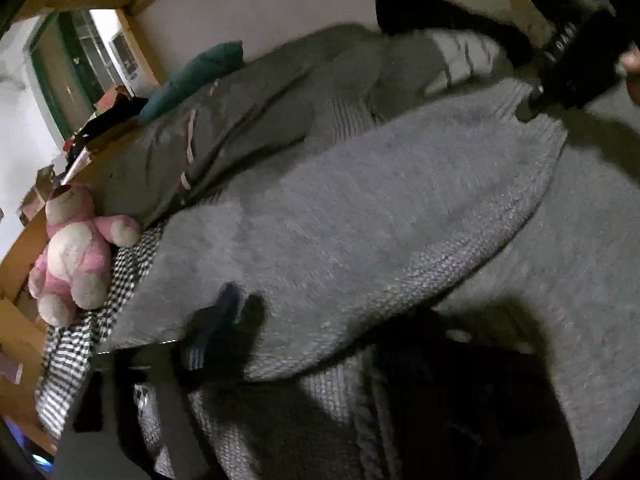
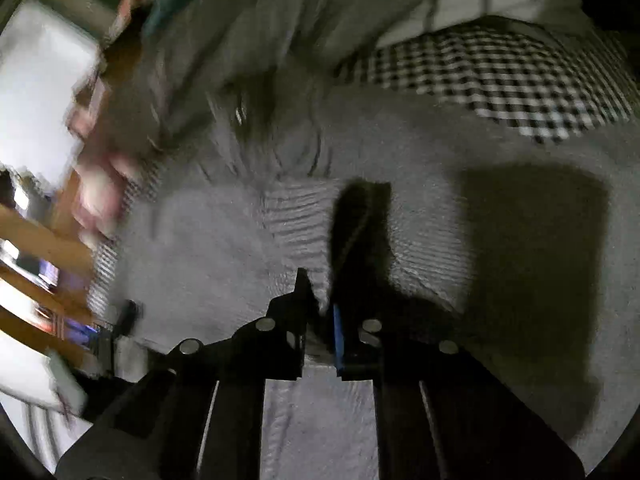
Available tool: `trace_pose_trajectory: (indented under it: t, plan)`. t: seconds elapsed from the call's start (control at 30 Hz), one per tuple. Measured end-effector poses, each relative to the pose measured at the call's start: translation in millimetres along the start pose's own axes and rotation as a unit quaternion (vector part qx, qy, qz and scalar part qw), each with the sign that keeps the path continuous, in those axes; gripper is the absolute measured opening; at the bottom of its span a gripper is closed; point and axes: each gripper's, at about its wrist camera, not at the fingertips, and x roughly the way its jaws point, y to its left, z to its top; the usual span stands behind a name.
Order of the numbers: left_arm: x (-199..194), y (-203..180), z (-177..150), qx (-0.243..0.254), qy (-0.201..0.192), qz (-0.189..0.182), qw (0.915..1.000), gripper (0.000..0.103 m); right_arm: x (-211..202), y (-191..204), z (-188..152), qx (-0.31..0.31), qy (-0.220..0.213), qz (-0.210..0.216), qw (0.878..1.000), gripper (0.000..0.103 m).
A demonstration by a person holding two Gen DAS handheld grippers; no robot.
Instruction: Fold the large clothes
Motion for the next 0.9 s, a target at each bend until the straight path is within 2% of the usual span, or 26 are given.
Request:
trace_pose_trajectory:
  t: [0.07, 0.13, 0.17, 0.23, 0.27, 0.3, 0.33, 0.43, 0.5, 0.6, 0.67, 0.73, 0.77, 0.8, 0.83, 0.87, 0.9]
  plan:
    - [-15.1, 13.2, 6.4, -0.034, -0.035, 0.009, 0.9988, 0.084, -21.7, -10.9, -1.0, 0.021, -0.025, 0.029, 0.999, 0.007]
    - [-27.0, 28.7, 11.8, -0.072, -0.06, 0.026, 0.9952, 0.095, -44.5, -20.9, -1.3, 0.034, -0.057, 0.046, 0.997, 0.007]
    - [-30.1, 36.1, 12.6, -0.09, -0.066, 0.022, 0.9935, 0.096, -51.3, -24.5, -3.0, 0.038, -0.067, 0.047, 0.996, 0.007]
    - [-26.5, 45.8, 13.4, -0.119, -0.052, 0.012, 0.9915, 0.097, -66.6, -35.7, -7.6, 0.04, -0.08, 0.047, 0.995, 0.007]
    - [-23.0, 49.2, 12.2, -0.132, -0.038, 0.031, 0.9901, 0.097, -70.2, -41.1, -10.4, 0.035, -0.079, 0.023, 0.996, 0.007]
    - [-24.6, 52.8, 10.2, -0.144, -0.043, 0.03, 0.9882, 0.097, -72.6, -42.6, -14.2, 0.031, -0.081, 0.006, 0.996, 0.007]
    - [-31.4, 61.9, 8.6, -0.174, -0.062, 0.009, 0.9828, 0.097, -70.4, -44.5, -20.7, 0.026, -0.077, -0.01, 0.997, 0.007]
    - [-38.9, 80.6, 16.0, -0.23, -0.07, -0.031, 0.9703, 0.097, -51.5, -45.9, -34.2, 0.021, -0.045, -0.023, 0.998, 0.007]
    - [-34.9, 86.9, 25.4, -0.25, -0.056, -0.052, 0.9652, 0.097, -35.8, -50.1, -39.3, 0.014, -0.038, -0.044, 0.998, 0.008]
    - [-6.3, 78.3, 37.6, -0.244, 0.011, -0.071, 0.9672, 0.097, -25.8, -55.9, -43.2, 0.018, -0.042, -0.055, 0.997, 0.008]
    - [17.3, 63.4, 37.5, -0.227, 0.045, -0.083, 0.9692, 0.097, -22.8, -51.6, -44.7, -0.001, -0.045, -0.075, 0.996, 0.011]
    - [33.7, 49.1, 32.5, -0.204, 0.07, -0.075, 0.9735, 0.097, -25.6, -39.4, -47.2, -0.031, -0.05, -0.103, 0.993, 0.022]
    - [40.9, 42.7, 28.4, -0.192, 0.081, -0.072, 0.9753, 0.097, -31.3, -29.6, -50.0, -0.05, -0.066, -0.142, 0.986, 0.056]
    - [46.4, 36.4, 23.8, -0.182, 0.092, -0.068, 0.9766, 0.097, -39.3, -23.7, -51.1, -0.061, -0.085, -0.184, 0.977, 0.097]
    - [51.8, 31.0, 20.1, -0.17, 0.104, -0.062, 0.9779, 0.097, -50.7, -8.8, -55.4, -0.082, -0.131, -0.237, 0.959, 0.1]
    - [56.7, 27.7, 18.7, -0.162, 0.115, -0.059, 0.9783, 0.097, -61.1, 9.2, -61.3, -0.114, -0.177, -0.259, 0.943, 0.1]
    - [60.3, 26.0, 18.0, -0.159, 0.123, -0.059, 0.9779, 0.097, -63.4, 22.7, -64.4, -0.132, -0.192, -0.273, 0.933, 0.1]
